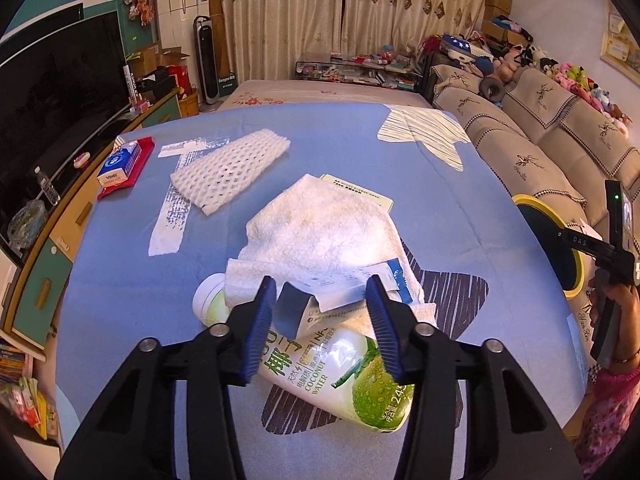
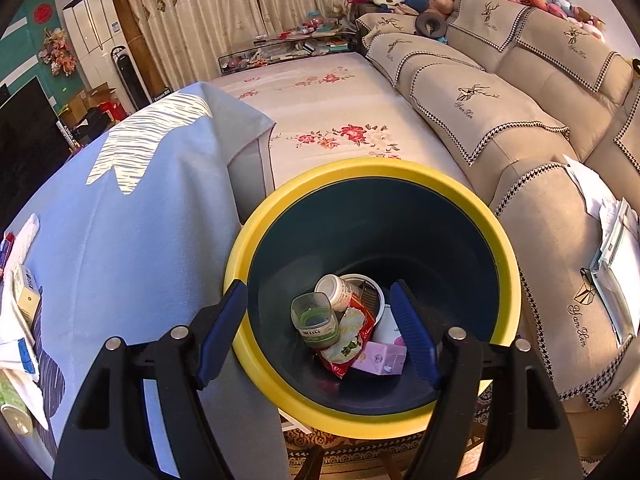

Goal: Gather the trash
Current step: 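Grasp the white paper packet on the towel with the left tool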

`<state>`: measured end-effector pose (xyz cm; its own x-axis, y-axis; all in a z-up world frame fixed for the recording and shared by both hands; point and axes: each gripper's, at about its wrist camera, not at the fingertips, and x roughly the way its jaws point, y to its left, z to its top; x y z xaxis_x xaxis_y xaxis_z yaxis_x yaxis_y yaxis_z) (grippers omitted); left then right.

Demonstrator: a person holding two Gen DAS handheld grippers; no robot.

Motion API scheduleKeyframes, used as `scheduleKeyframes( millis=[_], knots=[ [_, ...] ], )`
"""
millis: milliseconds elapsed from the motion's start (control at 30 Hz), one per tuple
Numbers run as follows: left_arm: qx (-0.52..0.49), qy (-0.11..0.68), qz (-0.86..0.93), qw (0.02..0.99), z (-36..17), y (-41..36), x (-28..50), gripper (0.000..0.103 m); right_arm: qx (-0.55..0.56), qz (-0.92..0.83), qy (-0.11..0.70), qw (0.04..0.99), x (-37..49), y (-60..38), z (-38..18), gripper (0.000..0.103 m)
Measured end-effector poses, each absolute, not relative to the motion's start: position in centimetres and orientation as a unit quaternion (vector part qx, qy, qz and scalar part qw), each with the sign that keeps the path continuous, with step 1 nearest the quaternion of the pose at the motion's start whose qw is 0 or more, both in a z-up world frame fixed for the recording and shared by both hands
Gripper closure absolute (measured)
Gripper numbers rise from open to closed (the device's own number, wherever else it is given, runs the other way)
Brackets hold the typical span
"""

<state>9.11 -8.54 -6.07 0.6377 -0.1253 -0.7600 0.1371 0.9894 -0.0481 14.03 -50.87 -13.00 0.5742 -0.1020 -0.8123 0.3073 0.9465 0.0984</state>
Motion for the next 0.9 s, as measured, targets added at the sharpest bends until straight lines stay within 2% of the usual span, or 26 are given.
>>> scheduleKeyframes(
  millis=[33,167,233,900],
  knots=[
    [0.01,0.418,-0.074,0.905,-6.0,-8.6,9.0,0.069,0.115,-0.116,0.446,0.88,14.0,-50.9,-13.0,0.033],
    [0.017,0.411,-0.082,0.908,-5.6,-8.9,8.7,0.083,0.115,-0.114,0.443,0.881,13.9,-50.9,-12.7,0.033],
    [0.015,0.408,-0.089,0.908,-5.3,-8.9,8.4,0.087,0.115,-0.113,0.441,0.883,13.8,-50.9,-12.5,0.033],
    [0.035,0.338,-0.116,0.933,2.5,-9.7,5.3,0.089,0.11,-0.105,0.427,0.891,12.7,-50.8,-11.0,0.033]
  ],
)
